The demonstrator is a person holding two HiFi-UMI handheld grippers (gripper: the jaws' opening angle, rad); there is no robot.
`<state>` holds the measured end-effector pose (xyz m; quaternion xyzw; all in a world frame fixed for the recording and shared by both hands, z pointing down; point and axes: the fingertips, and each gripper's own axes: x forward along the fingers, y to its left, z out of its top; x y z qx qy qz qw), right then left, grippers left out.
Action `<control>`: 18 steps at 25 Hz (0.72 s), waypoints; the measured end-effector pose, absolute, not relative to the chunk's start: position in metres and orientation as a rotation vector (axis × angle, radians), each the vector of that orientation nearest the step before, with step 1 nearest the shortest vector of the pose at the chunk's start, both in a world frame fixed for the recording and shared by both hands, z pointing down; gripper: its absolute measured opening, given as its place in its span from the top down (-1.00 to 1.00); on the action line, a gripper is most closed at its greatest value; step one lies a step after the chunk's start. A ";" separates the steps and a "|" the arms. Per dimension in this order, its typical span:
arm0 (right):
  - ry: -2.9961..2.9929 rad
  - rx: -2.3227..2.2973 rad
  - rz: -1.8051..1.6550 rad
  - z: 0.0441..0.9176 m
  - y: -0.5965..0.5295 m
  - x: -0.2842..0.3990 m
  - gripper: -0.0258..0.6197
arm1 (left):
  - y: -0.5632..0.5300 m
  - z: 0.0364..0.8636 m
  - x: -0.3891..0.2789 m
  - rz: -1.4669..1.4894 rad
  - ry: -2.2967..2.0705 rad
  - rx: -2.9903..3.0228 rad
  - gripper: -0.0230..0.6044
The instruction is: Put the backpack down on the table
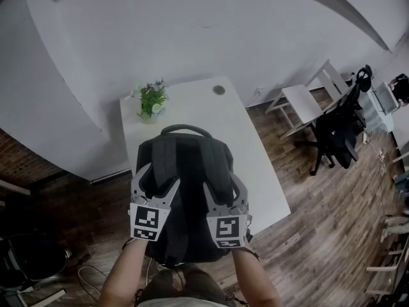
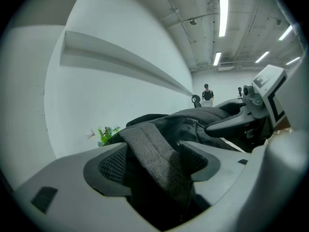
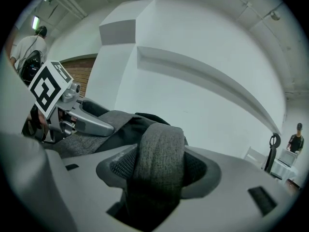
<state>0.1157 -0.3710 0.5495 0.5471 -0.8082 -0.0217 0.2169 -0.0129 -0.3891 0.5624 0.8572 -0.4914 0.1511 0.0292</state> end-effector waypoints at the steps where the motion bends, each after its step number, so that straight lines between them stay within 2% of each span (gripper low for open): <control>1: -2.237 1.521 -0.054 0.549 -0.370 0.117 0.16 | -0.389 0.562 -0.013 0.467 -1.516 2.645 -0.16; 18: -2.211 1.591 0.110 0.558 -0.361 0.141 0.12 | -0.365 0.570 -0.002 0.497 -1.480 2.681 -0.17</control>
